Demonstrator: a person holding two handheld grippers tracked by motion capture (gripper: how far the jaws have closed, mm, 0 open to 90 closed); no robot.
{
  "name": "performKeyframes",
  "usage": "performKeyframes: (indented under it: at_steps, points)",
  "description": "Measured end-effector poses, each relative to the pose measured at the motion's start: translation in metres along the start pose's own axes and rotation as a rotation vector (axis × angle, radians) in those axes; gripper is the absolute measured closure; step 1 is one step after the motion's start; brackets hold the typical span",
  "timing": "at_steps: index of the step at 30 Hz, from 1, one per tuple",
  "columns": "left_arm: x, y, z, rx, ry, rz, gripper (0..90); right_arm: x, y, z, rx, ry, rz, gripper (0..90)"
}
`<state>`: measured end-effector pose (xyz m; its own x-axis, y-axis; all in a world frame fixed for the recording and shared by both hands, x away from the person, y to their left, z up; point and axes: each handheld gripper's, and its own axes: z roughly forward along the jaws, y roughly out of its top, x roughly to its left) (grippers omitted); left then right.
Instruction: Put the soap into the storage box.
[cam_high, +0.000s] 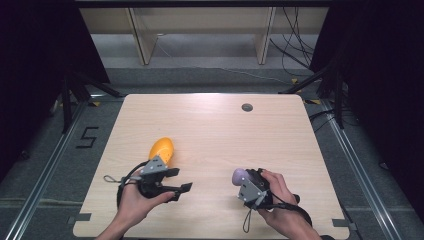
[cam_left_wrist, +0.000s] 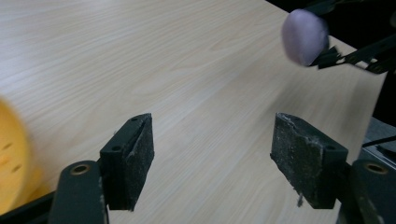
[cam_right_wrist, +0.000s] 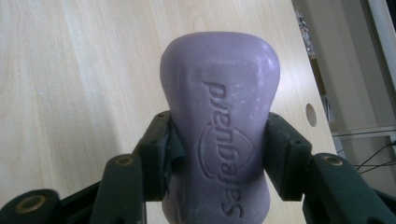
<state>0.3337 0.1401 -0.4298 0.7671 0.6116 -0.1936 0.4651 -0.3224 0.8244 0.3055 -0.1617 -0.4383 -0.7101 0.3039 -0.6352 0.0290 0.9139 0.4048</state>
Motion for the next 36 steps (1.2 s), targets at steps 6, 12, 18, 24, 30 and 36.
performKeyframes:
  at_steps: [6, 12, 18, 24, 30, 36]
  points:
    - [-0.014, 0.026, 0.029, 0.045, -0.078, 0.041, 31.7, 0.002, -0.002, 0.002, -0.004, 0.006, 0.000, 50.0]
    - [-0.028, 0.043, 0.046, 0.070, -0.135, 0.027, 34.6, 0.001, -0.003, 0.004, -0.005, 0.012, -0.027, 50.0]
    - [-0.039, 0.055, 0.062, 0.078, -0.186, 0.007, 36.5, 0.001, -0.002, 0.003, -0.019, 0.001, -0.040, 50.0]
    - [-0.044, 0.059, 0.079, 0.096, -0.215, -0.005, 38.1, 0.002, -0.002, 0.001, -0.022, -0.008, -0.018, 50.0]
    - [-0.047, 0.061, 0.093, 0.105, -0.232, -0.040, 39.5, 0.001, -0.001, 0.001, -0.032, -0.006, -0.024, 50.0]
    - [-0.048, 0.062, 0.102, 0.105, -0.252, -0.070, 41.3, 0.001, -0.002, 0.000, -0.034, -0.007, -0.027, 50.0]
